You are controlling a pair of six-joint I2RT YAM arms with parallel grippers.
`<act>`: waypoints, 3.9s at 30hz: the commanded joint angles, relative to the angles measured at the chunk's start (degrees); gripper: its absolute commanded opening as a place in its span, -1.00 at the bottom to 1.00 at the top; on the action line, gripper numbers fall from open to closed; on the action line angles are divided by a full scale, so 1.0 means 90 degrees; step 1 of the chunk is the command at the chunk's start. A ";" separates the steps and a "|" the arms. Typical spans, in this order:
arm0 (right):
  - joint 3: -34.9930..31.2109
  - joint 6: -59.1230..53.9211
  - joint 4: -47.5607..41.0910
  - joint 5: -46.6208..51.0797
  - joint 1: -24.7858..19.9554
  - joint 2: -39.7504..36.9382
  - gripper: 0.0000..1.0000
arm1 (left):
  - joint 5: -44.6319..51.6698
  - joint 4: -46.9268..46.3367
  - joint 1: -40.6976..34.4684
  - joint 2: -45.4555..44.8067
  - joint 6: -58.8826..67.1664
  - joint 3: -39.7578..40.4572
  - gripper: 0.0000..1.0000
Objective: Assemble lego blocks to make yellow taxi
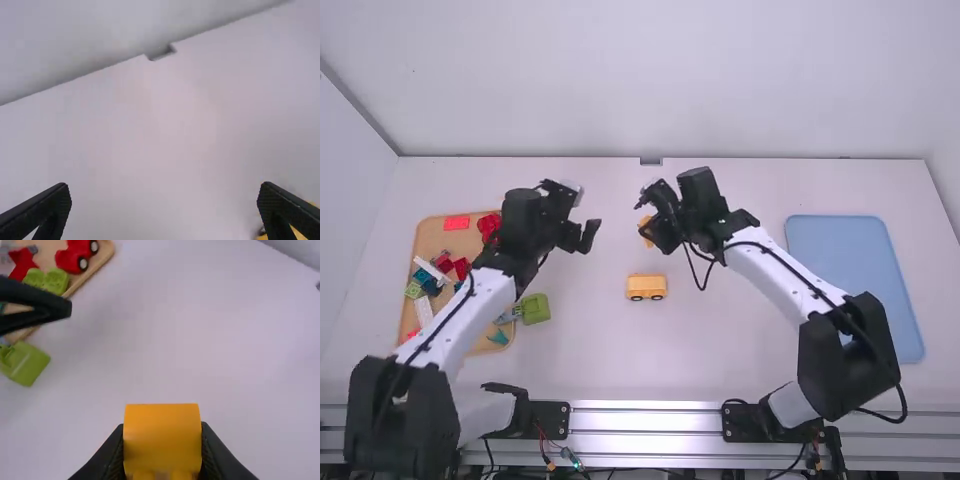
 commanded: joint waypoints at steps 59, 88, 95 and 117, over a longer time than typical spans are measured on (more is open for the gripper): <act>0.2635 -0.2574 -0.2511 0.0556 0.1008 0.1841 0.97 | 0.4408 0.0267 0.2344 0.0095 0.2438 -0.1178 0.99; -0.3954 -0.3628 0.2924 -0.4954 -0.2455 -0.0685 0.97 | 0.5935 -0.1314 0.1515 0.3529 0.7817 -0.0403 0.97; -0.4029 -0.4107 0.2973 -0.5054 -0.2339 -0.0357 0.97 | 0.5510 -0.0287 0.1078 0.4255 0.7397 -0.0291 0.89; -0.4029 -0.4291 0.3070 -0.4721 -0.2271 -0.0321 0.98 | 0.4716 0.0578 0.0845 0.4381 0.6402 -0.0571 0.22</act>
